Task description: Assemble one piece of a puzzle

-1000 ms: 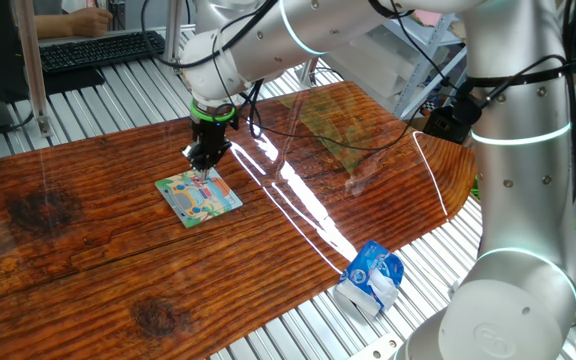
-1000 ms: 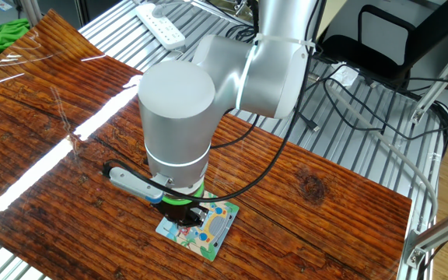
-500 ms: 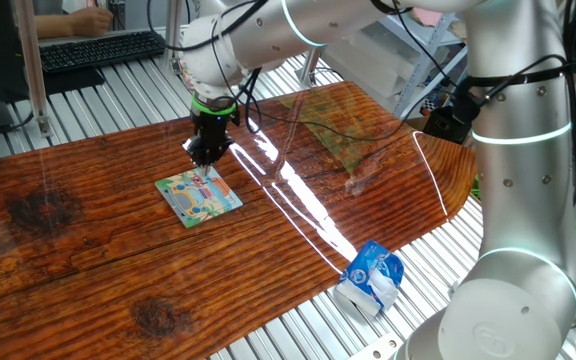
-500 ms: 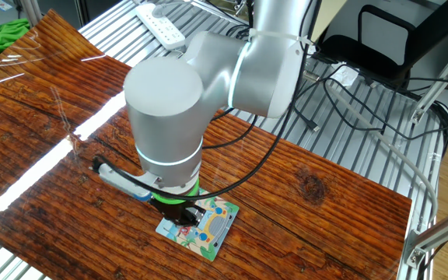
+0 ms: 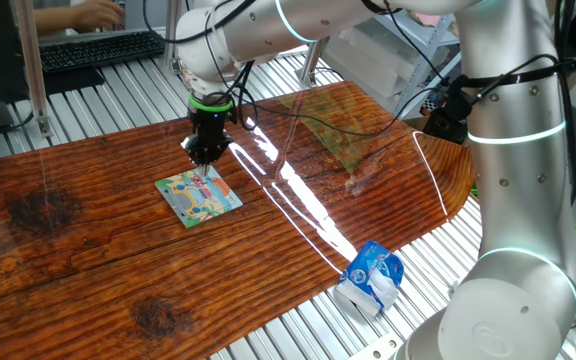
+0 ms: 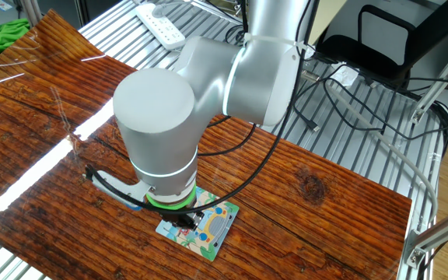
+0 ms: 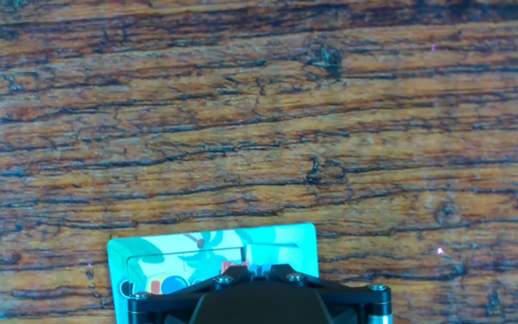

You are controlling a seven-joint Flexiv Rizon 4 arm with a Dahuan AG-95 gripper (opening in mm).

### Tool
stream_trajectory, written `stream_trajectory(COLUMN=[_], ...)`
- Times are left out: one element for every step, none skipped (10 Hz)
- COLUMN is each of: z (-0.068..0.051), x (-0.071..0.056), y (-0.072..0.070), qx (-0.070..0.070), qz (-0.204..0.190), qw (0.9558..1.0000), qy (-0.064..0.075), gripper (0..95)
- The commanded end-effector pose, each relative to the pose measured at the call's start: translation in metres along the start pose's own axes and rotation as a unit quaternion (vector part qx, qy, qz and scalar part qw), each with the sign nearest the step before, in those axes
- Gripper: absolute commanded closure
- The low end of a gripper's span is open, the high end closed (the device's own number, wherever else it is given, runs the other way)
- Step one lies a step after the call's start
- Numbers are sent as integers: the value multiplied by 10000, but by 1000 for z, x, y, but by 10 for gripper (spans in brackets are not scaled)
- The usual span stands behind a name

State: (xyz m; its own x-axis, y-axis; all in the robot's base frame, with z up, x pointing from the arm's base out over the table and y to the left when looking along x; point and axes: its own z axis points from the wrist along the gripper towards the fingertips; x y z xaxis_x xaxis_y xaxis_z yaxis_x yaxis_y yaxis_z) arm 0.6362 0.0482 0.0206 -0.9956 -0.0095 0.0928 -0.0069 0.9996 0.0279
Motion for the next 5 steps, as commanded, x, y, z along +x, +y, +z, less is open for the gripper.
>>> stream_trajectory(z=[0,-1,-2,-2,-2], x=[0,-1,-3,-3,-3], y=[-1,-2,-3,-3,-3], qx=[40,41,49,54,58], qz=[4,-4,-7,-8,-8], qw=[10000,10000,10000,10000,10000], qy=[-6,-3,18,46,52], gripper=[950,950,950,950,950])
